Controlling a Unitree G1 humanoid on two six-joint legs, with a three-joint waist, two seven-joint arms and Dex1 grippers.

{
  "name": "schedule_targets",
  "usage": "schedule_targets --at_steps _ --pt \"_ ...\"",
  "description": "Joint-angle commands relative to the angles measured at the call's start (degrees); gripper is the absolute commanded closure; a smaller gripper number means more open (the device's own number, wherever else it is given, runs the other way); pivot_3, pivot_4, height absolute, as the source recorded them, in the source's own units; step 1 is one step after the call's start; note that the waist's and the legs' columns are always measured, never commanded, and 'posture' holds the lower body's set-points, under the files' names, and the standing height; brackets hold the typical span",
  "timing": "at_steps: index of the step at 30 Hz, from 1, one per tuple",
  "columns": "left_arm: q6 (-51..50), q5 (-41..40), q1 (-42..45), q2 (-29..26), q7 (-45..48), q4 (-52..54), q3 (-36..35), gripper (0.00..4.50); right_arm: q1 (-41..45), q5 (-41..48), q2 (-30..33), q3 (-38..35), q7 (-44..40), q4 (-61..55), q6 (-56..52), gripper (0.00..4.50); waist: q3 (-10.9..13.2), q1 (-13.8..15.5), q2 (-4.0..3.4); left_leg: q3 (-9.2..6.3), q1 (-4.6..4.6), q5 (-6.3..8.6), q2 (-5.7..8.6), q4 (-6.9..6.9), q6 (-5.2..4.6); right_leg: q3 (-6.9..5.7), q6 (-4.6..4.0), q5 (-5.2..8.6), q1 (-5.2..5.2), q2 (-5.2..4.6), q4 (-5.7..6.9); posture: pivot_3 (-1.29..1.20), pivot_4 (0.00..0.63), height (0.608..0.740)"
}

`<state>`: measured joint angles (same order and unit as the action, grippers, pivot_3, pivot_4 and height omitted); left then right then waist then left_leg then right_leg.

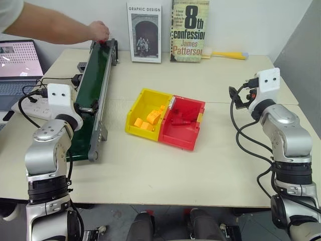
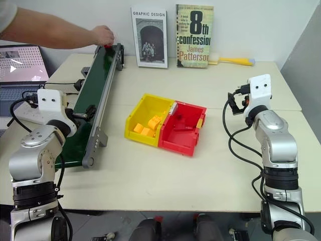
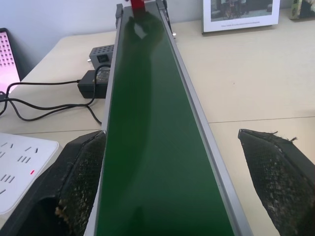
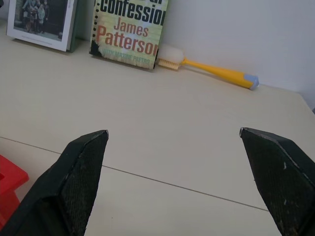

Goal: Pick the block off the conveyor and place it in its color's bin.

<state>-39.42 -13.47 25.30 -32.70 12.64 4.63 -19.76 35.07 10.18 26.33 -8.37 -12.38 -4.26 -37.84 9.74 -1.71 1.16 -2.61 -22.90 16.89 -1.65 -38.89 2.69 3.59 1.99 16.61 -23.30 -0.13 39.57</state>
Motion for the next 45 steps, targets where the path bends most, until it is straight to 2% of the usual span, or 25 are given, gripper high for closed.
schedule_targets --at_steps 1,23,29,34,41,45 --pt "0.3 0.1 0.1 -1.4 -0.1 3.0 -1.3 0.04 1.9 -0.4 0.3 -0.5 -0.1 -1.5 1.5 0.0 0.0 0.0 0.0 0.0 0.0 0.0 0.0 0.0 0.0 0.0 0.0 0.0 0.0 0.0 0.0 0.0 0.15 0.74" --pt "3.0 1.0 0.4 1.1 -5.5 2.8 -2.9 0.04 3.6 -0.3 1.1 -0.3 -1.2 0.1 2.1 0.0 0.0 0.0 0.0 0.0 0.0 0.0 0.0 0.0 0.0 0.0 0.0 0.0 0.0 -0.01 0.01 0.0 0.15 0.74" --pt "5.5 1.2 1.5 2.3 -7.8 0.8 -3.3 0.04 7.7 0.2 4.0 3.1 -9.0 3.9 4.9 0.0 0.0 0.0 0.0 0.03 0.01 0.0 0.0 0.0 0.0 0.01 0.0 0.0 0.0 -0.01 -0.01 0.0 0.15 0.74" --pt "7.6 1.2 3.4 2.4 -8.0 -2.2 -3.2 0.04 11.9 5.0 4.7 4.1 -18.7 4.0 4.1 0.0 0.0 0.0 0.0 0.0 0.0 0.0 -0.01 0.01 0.0 -0.02 0.0 0.0 0.0 0.0 -0.02 0.0 0.15 0.74" --pt "9.0 1.9 5.2 2.7 -9.0 -5.8 -2.2 0.04 14.5 19.1 7.2 5.0 -35.2 -3.6 -5.4 0.0 0.0 0.0 0.0 -0.04 -0.01 0.0 0.01 0.02 -0.01 -0.04 0.0 -0.01 0.0 -0.02 -0.04 0.0 0.15 0.74" --pt "8.6 1.2 5.7 2.7 -8.6 -6.7 -2.3 0.04 14.1 22.8 9.0 6.0 -38.9 -7.7 -8.8 0.0 0.0 0.1 0.0 -0.11 -0.01 0.01 0.0 0.0 -0.01 -0.09 0.0 -0.01 0.02 -0.03 -0.04 0.0 0.15 0.74"
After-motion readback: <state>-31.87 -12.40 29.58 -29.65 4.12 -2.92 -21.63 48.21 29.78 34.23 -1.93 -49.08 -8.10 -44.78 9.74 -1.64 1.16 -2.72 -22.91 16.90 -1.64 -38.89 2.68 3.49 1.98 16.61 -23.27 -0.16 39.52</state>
